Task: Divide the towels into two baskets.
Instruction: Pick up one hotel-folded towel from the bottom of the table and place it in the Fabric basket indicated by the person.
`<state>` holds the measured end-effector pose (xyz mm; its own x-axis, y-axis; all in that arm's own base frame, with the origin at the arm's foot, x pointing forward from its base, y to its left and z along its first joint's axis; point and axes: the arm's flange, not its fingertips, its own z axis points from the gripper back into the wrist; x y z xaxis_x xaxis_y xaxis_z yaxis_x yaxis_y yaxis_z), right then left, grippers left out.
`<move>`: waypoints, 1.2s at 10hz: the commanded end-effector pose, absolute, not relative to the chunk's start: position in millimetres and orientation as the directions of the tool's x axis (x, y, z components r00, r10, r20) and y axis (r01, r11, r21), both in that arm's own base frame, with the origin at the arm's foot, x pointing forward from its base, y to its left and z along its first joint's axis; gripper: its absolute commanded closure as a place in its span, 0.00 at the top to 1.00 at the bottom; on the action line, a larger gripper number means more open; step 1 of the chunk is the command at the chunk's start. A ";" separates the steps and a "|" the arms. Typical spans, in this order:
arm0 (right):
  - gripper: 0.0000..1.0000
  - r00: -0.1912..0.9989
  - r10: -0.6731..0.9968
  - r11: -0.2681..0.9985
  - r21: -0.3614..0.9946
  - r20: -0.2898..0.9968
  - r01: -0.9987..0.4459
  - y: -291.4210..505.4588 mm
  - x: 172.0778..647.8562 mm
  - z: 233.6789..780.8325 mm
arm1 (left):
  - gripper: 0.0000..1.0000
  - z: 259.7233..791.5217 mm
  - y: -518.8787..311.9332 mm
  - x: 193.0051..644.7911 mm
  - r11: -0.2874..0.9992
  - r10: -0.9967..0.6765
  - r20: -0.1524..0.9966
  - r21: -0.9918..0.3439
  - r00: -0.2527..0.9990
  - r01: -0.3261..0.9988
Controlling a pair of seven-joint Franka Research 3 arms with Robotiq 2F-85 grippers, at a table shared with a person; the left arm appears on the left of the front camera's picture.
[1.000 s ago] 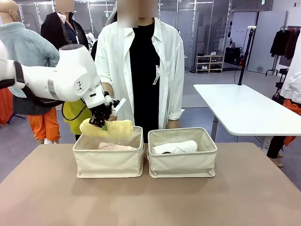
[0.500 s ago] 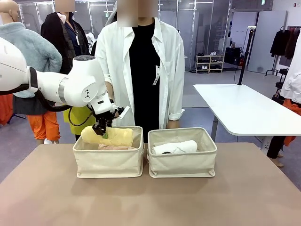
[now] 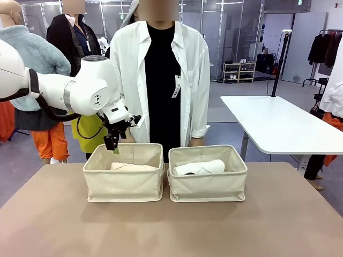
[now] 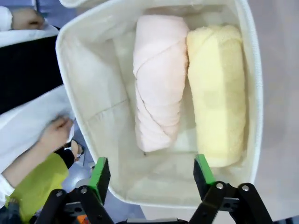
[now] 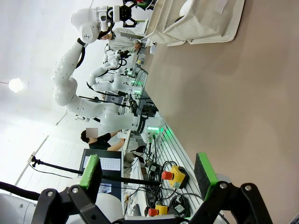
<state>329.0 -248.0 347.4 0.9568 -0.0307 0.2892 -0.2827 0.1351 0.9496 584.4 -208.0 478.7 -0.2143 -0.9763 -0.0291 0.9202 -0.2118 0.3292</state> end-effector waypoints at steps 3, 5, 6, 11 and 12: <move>1.00 0.957 -0.031 0.139 0.950 0.287 -0.280 -247.0 326.5 350.3 | 0.88 470.9 -210.4 587.3 -0.280 -0.958 -0.034 0.324 -0.285 0.903; 1.00 0.957 -0.031 0.139 0.950 0.287 -0.280 -247.0 326.5 350.3 | 0.88 470.9 -210.4 587.3 -0.280 -0.958 -0.034 0.324 -0.285 0.903; 1.00 0.957 -0.031 0.139 0.950 0.287 -0.280 -247.0 326.5 350.3 | 0.88 470.9 -210.4 587.3 -0.280 -0.958 -0.034 0.324 -0.285 0.903; 1.00 0.957 -0.031 0.139 0.950 0.287 -0.280 -247.0 326.5 350.3 | 0.89 536.8 -165.8 567.8 -0.014 -0.927 0.366 0.197 -0.087 0.980; 1.00 0.957 -0.031 0.139 0.950 0.287 -0.280 -247.0 326.5 350.3 | 0.89 555.3 -132.9 554.6 0.034 -0.837 0.546 0.067 -0.008 0.997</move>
